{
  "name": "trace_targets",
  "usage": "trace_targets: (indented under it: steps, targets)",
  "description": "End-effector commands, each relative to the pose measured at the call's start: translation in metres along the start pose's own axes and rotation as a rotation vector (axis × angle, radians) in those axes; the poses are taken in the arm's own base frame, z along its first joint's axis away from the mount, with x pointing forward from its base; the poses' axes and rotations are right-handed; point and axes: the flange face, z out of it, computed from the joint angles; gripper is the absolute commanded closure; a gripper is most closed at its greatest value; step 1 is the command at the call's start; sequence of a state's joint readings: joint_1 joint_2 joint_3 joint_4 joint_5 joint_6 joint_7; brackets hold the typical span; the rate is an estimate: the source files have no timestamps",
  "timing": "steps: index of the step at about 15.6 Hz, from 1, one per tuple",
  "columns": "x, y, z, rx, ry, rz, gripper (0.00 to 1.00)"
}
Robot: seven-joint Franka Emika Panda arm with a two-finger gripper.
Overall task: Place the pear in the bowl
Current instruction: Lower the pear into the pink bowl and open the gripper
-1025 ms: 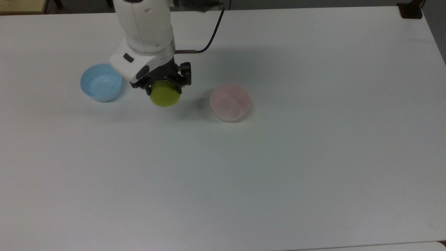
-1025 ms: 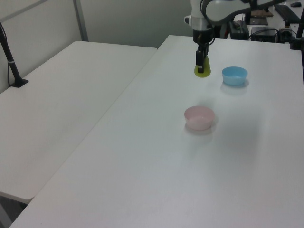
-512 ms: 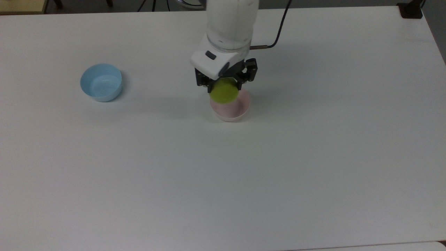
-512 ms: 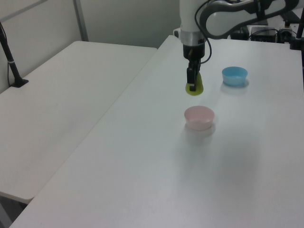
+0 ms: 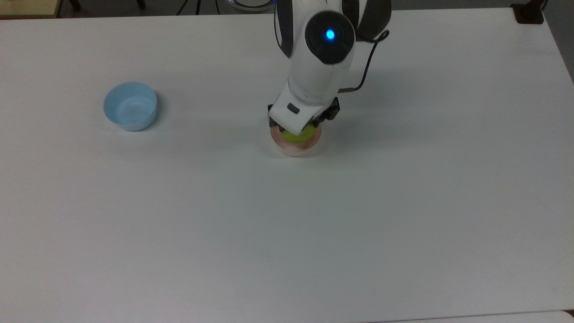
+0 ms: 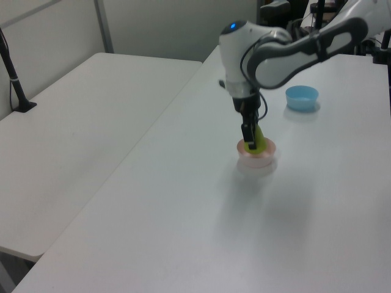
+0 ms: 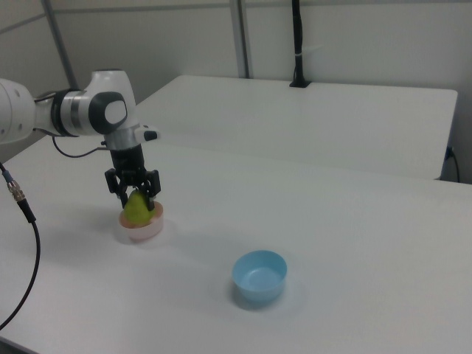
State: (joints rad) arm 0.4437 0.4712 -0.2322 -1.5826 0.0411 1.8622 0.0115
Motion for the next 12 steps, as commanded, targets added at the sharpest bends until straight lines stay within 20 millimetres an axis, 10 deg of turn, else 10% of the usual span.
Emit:
trace_targets:
  steps: [1,3,9,12]
  targets:
    - [0.004,-0.007,0.003,-0.005,0.027,-0.001,0.27]
    - [0.003,-0.005,0.000,-0.004,0.032,-0.004,0.00]
    - [-0.016,0.012,-0.049,0.020,0.051,0.024,0.00]
    - [-0.044,0.059,-0.104,0.054,0.093,0.087,0.00]
